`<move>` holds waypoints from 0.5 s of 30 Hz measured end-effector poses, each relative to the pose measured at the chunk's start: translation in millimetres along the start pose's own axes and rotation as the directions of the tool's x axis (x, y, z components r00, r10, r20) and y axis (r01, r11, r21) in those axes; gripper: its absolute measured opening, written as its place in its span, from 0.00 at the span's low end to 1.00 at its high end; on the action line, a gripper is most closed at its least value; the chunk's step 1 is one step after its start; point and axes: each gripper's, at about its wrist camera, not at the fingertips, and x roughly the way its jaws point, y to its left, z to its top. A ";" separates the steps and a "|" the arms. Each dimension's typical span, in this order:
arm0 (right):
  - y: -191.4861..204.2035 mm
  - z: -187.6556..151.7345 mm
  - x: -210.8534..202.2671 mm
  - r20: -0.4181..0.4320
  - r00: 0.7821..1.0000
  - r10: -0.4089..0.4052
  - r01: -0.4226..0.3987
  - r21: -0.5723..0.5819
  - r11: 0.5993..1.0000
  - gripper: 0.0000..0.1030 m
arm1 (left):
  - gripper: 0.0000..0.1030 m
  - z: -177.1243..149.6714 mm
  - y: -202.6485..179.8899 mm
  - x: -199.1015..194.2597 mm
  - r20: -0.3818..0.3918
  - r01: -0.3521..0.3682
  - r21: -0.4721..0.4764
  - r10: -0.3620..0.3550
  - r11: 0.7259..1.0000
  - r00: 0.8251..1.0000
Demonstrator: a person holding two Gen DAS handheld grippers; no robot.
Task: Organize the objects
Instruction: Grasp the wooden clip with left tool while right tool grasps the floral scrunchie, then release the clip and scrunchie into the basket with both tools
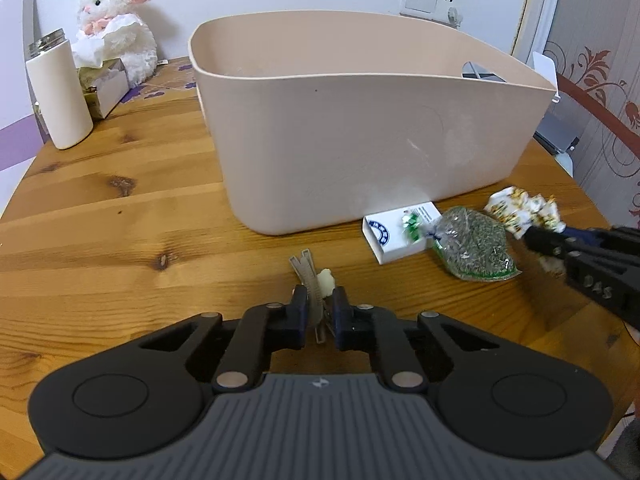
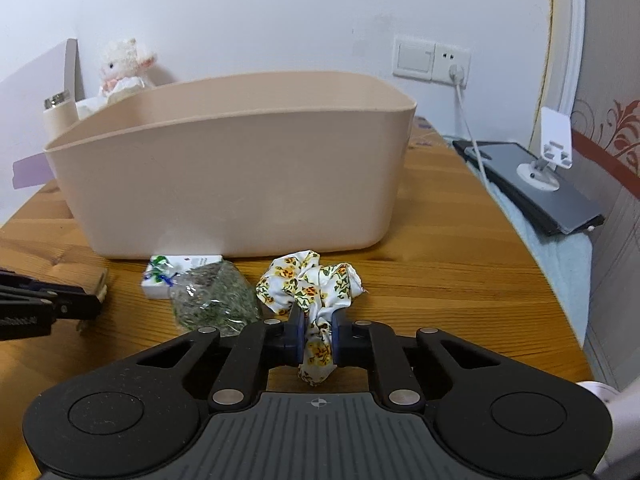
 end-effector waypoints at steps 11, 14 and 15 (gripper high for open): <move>6.4 7.6 -55.3 0.110 0.994 -0.004 0.005 -0.003 1.000 0.11 | 0.13 -0.6 6.6 -45.6 0.079 0.029 -0.022 -0.027 0.999 0.997; 10.6 13.3 -68.0 0.147 0.989 -0.003 0.005 -0.013 1.000 0.11 | 0.13 3.4 8.3 -62.9 0.115 0.041 -0.025 -0.038 0.999 0.993; 12.0 15.3 -71.6 0.159 0.987 -0.002 0.004 -0.015 1.000 0.11 | 0.13 5.1 8.6 -68.5 0.127 0.046 -0.027 -0.042 0.999 0.991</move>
